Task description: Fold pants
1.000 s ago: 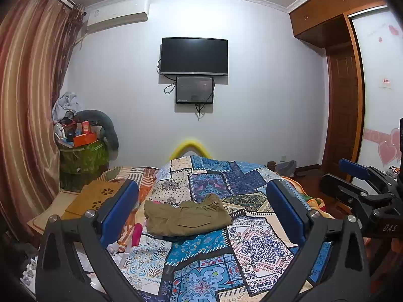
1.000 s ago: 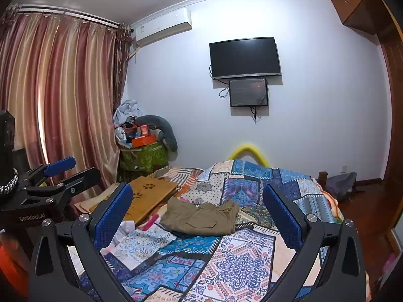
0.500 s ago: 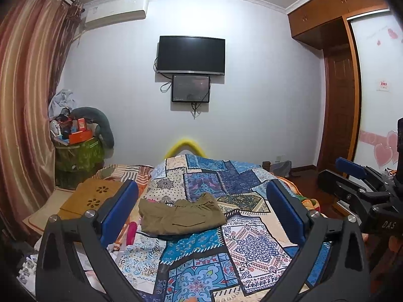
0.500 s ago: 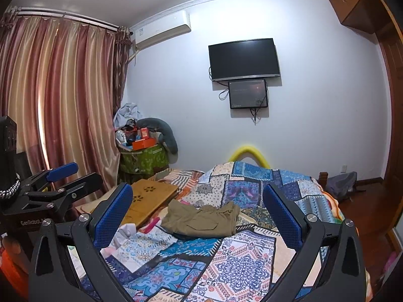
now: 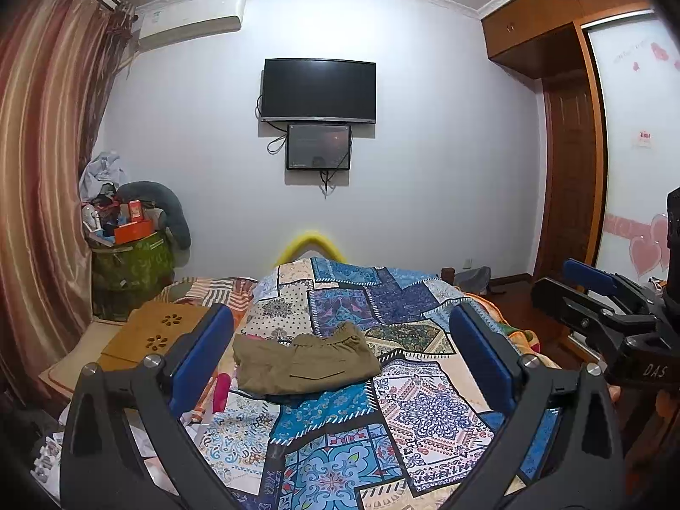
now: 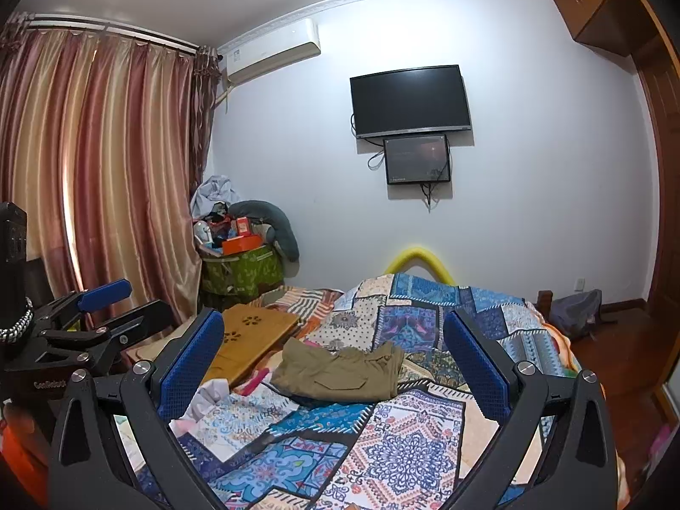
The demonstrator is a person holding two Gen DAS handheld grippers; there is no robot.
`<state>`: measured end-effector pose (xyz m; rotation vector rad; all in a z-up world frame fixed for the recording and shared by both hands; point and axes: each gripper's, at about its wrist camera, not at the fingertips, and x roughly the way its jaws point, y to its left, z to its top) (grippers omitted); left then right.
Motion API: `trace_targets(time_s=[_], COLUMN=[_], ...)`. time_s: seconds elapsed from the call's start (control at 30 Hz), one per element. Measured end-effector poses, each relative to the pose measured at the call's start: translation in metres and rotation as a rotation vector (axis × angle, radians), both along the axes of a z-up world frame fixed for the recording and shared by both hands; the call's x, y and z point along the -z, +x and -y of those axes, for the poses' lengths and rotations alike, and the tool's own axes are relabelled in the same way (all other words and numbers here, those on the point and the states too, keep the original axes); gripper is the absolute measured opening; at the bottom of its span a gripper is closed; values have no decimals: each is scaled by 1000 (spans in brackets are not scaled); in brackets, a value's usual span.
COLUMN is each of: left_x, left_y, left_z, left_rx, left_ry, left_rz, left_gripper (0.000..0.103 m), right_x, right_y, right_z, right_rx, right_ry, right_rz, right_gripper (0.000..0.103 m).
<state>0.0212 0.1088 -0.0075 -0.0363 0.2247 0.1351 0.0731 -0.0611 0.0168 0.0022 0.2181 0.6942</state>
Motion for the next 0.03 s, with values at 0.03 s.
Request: trace_targets(time_s=[0.03], left_x=[1], left_y=[0], left_z=[0], left_rx=[-1], left_ry=[1], left_rz=[-2], left_gripper=[103], right_x=[1], right_y=[0], right_z=[0], right_rx=[-1], right_ry=[0], right_rz=[-1], right_gripper=[103])
